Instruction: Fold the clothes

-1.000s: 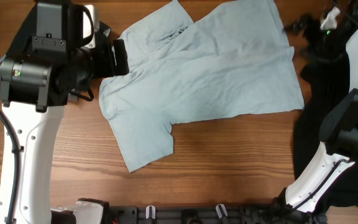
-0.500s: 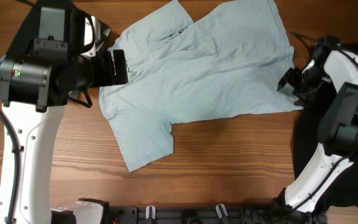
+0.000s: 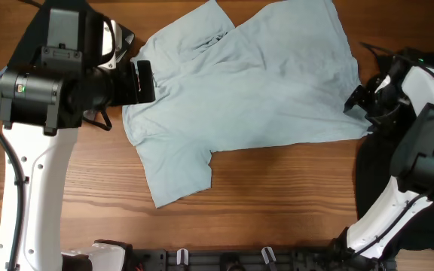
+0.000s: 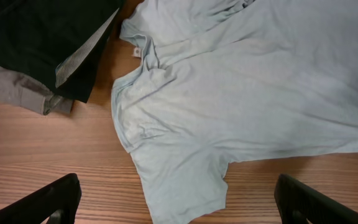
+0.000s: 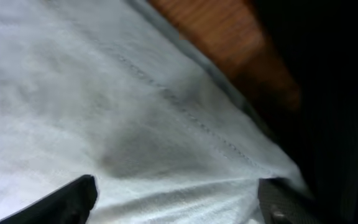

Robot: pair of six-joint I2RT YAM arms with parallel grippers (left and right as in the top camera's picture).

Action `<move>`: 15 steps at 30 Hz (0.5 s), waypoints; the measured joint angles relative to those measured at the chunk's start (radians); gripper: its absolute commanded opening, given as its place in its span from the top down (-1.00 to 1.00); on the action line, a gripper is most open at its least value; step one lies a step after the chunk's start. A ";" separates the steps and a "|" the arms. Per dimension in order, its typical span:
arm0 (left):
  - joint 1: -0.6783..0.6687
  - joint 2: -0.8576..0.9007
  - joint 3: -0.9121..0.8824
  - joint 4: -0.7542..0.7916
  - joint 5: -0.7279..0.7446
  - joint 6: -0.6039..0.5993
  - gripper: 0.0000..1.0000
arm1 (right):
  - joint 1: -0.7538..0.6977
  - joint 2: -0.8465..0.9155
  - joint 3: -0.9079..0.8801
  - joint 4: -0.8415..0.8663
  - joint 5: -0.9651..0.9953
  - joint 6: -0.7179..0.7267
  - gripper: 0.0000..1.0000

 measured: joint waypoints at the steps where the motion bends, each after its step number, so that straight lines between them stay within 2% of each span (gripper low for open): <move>1: 0.000 0.000 0.000 -0.005 0.000 0.000 -1.00 | -0.009 -0.003 -0.002 0.019 -0.040 -0.027 -0.62; 7: 0.000 0.000 0.000 -0.019 0.000 0.000 -1.00 | -0.018 -0.023 -0.010 0.058 -0.123 -0.099 -0.62; 15: 0.000 0.000 0.000 -0.024 0.000 0.000 -1.00 | -0.016 -0.053 -0.024 0.050 0.013 -0.039 -0.63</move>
